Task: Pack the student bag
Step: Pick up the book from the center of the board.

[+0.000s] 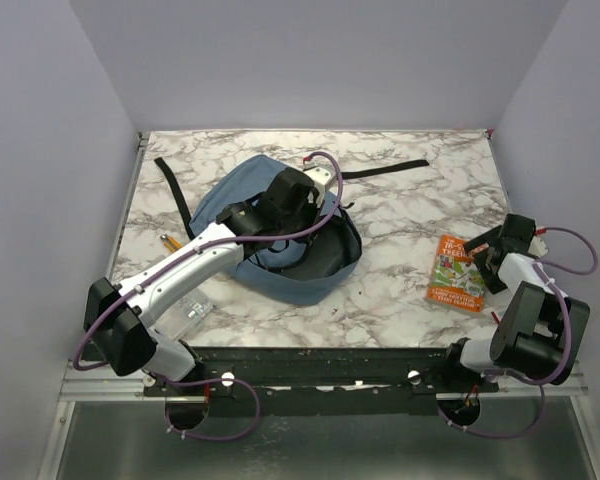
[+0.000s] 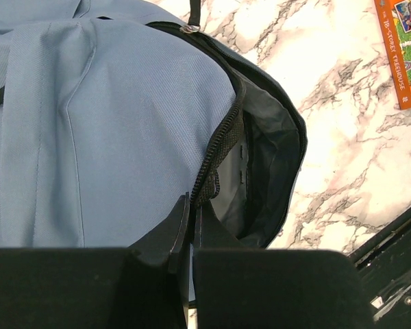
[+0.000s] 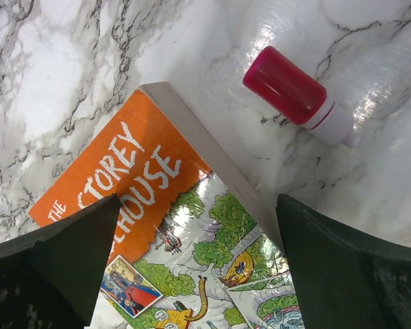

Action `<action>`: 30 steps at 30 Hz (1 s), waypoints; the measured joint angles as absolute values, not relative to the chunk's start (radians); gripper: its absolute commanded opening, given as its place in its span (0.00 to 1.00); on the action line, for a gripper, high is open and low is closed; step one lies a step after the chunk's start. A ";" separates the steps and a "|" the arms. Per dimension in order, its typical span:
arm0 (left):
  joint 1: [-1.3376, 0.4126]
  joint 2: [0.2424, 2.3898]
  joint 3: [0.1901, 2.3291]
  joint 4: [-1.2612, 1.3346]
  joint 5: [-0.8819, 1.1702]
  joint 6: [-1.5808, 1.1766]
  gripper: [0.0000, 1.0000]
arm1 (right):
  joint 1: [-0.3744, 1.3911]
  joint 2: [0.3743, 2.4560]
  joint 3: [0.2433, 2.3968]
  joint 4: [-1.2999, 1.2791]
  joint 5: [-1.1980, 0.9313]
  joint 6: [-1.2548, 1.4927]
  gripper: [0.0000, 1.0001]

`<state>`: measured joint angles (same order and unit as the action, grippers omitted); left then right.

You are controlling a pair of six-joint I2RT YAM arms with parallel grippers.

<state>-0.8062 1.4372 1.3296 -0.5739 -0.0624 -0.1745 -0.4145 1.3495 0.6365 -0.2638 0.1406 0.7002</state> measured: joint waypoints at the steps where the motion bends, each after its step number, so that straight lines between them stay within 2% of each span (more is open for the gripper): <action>1: -0.806 1.438 1.330 -0.574 -0.060 -0.175 0.00 | -0.414 1.350 0.636 -0.262 0.134 0.694 0.96; 11: -0.808 1.491 1.336 -0.574 -0.026 -0.183 0.00 | -0.415 1.294 0.568 -0.186 -0.060 0.598 0.88; 21: -0.837 1.516 1.331 -0.575 -0.022 -0.190 0.00 | -0.283 1.327 0.571 -0.123 -0.123 0.543 0.82; 30: -0.860 1.514 1.155 -0.547 0.062 -0.313 0.00 | -0.166 1.372 0.587 -0.065 -0.181 0.519 0.81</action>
<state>-0.8597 1.5139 1.1553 -0.5468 0.0624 -0.3130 -0.1661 1.3724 0.5869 -0.0654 -0.1810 0.5194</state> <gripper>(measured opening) 0.016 0.810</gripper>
